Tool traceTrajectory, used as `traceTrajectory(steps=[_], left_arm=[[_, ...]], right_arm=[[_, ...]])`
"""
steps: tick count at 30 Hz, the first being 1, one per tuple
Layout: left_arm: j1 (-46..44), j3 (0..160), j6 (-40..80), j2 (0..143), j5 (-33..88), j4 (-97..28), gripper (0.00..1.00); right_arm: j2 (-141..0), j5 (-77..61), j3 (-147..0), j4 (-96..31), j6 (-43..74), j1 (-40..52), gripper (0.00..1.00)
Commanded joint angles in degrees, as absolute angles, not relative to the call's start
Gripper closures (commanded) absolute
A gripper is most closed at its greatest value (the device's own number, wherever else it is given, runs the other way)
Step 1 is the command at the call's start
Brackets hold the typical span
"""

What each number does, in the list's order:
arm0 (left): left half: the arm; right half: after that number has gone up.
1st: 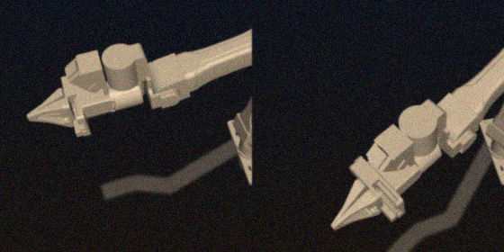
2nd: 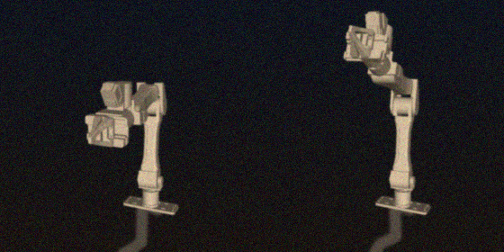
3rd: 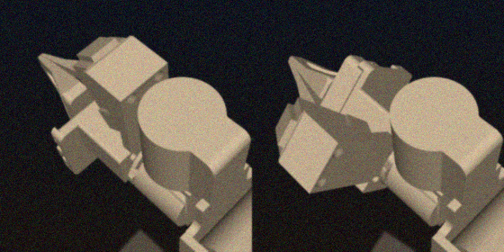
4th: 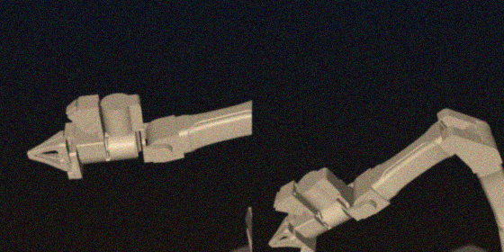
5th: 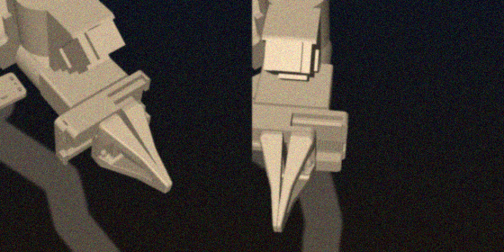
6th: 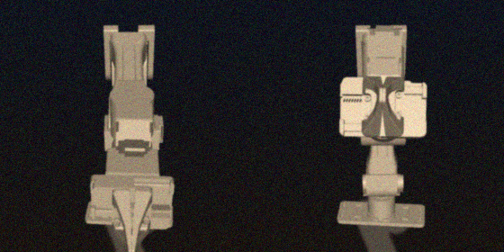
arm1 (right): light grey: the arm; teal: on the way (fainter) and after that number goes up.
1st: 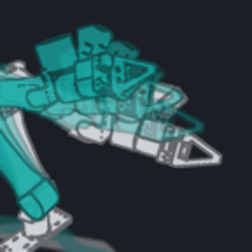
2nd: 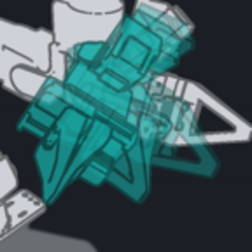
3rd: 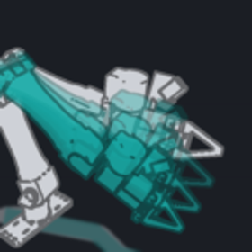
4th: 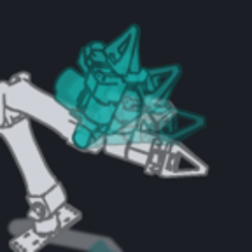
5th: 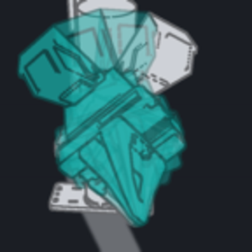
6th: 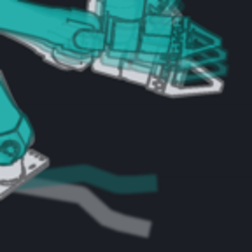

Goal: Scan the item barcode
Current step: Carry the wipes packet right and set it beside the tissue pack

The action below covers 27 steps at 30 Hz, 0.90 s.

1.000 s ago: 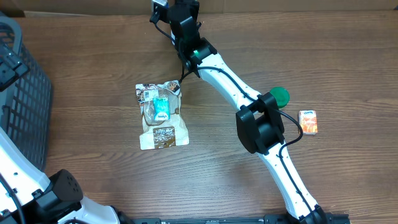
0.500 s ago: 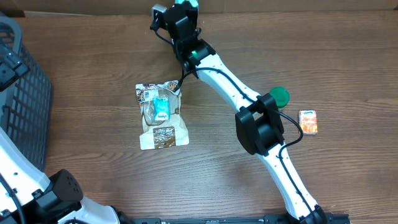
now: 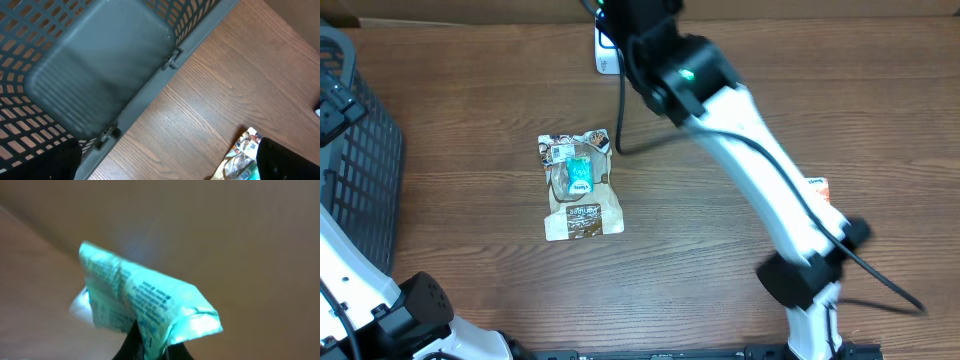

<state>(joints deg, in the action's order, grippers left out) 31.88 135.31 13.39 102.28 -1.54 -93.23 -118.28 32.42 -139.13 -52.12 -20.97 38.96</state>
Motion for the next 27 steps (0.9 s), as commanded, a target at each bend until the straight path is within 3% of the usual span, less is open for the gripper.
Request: traceTrajectory(steps=[1,7,12,18,27], left_arm=[[31.7,135.0,14.0,102.0,-1.5,-93.1,0.0],[31.7,135.0,14.0,102.0,-1.5,-93.2,0.0],[31.7,135.0,14.0,102.0,-1.5,-93.2,0.0],[31.7,135.0,14.0,102.0,-1.5,-93.1,0.0],[31.7,135.0,14.0,102.0,-1.5,-93.2,0.01]], right_arm=[[-111.0,25.5,-139.8,-66.3,15.6,38.3,0.96],[-103.4,15.4,-139.8,-82.0,22.7,31.1,0.96],[-100.4,10.7,-139.8,-88.7,30.4,16.9,0.96],[-102.1,-3.8,-137.4,-90.8,30.4,-5.5,0.96],[-102.7,-5.3,-114.5,-83.9,28.1,-14.8,0.96]])
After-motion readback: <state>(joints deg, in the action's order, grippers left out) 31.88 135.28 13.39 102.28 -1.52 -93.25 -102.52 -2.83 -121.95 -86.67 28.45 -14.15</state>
